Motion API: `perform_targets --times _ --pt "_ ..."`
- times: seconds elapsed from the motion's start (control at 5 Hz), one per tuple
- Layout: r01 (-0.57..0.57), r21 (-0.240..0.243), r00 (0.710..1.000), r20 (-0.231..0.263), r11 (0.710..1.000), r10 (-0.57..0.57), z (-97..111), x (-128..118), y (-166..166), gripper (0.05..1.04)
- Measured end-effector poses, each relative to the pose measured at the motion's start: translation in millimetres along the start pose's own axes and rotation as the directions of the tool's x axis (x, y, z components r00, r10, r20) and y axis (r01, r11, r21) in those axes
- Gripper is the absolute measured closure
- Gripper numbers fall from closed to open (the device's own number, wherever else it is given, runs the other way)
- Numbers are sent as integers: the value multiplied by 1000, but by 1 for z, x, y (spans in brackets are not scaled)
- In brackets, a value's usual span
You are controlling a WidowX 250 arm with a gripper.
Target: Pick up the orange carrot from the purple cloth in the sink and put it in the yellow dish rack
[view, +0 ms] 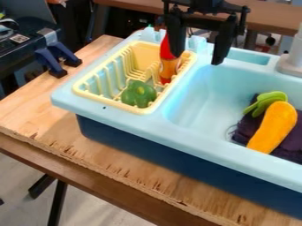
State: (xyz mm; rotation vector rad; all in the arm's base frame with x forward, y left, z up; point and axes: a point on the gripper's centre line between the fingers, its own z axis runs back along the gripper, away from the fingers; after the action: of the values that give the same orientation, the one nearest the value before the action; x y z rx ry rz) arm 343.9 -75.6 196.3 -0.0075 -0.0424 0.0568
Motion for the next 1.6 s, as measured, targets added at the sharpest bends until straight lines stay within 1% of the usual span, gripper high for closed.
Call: perform_targets --times 0.2,0.4,0.6,0.8,1.0,1.2,1.4,1.6 --pt "5 13 999 -41 1000 -5 -14 -2 -2 81" --pt "11 22 1000 -8 1000 -11 -33 -6 -21 81" --pt "82 -22 996 23 996 -81 -36 -13 -41 81" --pt "150 -87 988 46 985 -146 -44 -16 -57 81" --pt "191 -165 980 86 968 -179 -46 -11 -72 81" --pt "214 -190 976 76 958 -203 -59 -8 -80 81" --pt "253 -209 967 82 945 -241 -64 -8 -89 81" --pt "291 -237 957 85 927 -278 -71 -9 -100 81"
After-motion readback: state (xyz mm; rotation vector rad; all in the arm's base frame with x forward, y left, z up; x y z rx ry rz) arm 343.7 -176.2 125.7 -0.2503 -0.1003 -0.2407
